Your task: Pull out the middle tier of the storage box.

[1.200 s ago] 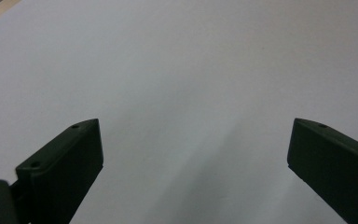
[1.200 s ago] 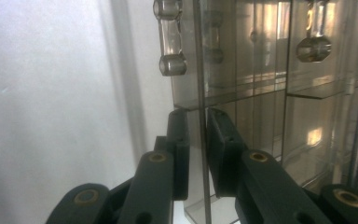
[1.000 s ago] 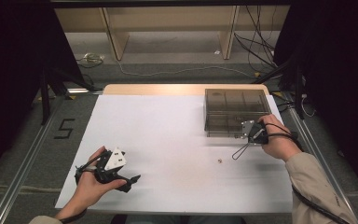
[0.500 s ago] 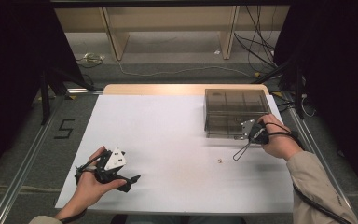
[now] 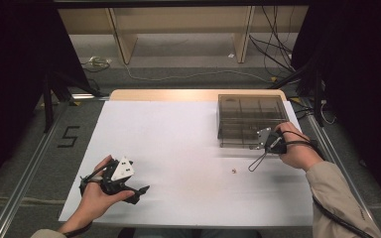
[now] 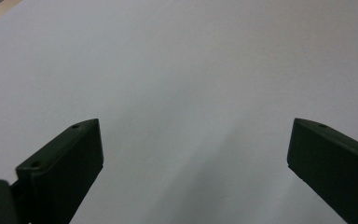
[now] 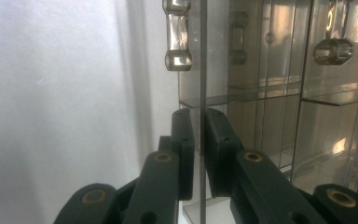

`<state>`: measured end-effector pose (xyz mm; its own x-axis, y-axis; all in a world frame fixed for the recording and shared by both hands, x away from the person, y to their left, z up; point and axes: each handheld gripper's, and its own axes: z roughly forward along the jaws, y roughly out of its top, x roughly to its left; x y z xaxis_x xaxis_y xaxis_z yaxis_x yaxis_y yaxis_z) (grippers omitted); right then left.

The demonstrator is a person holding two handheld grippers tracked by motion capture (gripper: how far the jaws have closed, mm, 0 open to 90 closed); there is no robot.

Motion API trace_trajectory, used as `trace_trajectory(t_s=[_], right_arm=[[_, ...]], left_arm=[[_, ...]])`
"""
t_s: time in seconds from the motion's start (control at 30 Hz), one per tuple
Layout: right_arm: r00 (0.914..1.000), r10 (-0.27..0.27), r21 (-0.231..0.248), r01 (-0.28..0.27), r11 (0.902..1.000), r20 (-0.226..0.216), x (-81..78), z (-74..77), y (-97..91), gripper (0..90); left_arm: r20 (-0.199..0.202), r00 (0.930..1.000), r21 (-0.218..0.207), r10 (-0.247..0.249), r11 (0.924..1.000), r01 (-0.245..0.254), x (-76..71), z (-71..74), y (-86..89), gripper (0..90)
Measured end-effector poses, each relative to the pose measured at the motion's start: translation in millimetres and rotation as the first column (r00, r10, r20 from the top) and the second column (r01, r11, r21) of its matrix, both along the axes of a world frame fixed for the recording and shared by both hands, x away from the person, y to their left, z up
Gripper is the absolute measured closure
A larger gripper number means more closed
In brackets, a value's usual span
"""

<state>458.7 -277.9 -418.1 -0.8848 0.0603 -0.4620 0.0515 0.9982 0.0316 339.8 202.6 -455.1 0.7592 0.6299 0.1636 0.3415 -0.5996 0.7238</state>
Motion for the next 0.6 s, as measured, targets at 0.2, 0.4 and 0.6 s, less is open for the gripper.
trace_trajectory(t_s=[0.2, 0.4, 0.6], right_arm=[[1.0, 0.005, 0.004, -0.005, 1.0, 0.003, -0.6, -0.4, -0.8, 83.7], [1.0, 0.004, -0.002, -0.004, 1.0, 0.001, -1.1, 0.0, -0.5, 83.7], [1.0, 0.001, 0.002, -0.001, 1.0, 0.001, -2.1, -0.2, -1.0, 83.7]], left_arm=[[0.001, 1.0, 0.002, -0.001, 1.0, 0.001, 0.3, 0.0, 0.1, 3.4], [0.0, 1.0, 0.0, 0.0, 1.0, 0.0, 0.1, -0.1, 0.1, 3.4], [0.002, 1.0, 0.001, -0.001, 1.0, 0.001, 0.0, 0.1, 0.0, 3.4]])
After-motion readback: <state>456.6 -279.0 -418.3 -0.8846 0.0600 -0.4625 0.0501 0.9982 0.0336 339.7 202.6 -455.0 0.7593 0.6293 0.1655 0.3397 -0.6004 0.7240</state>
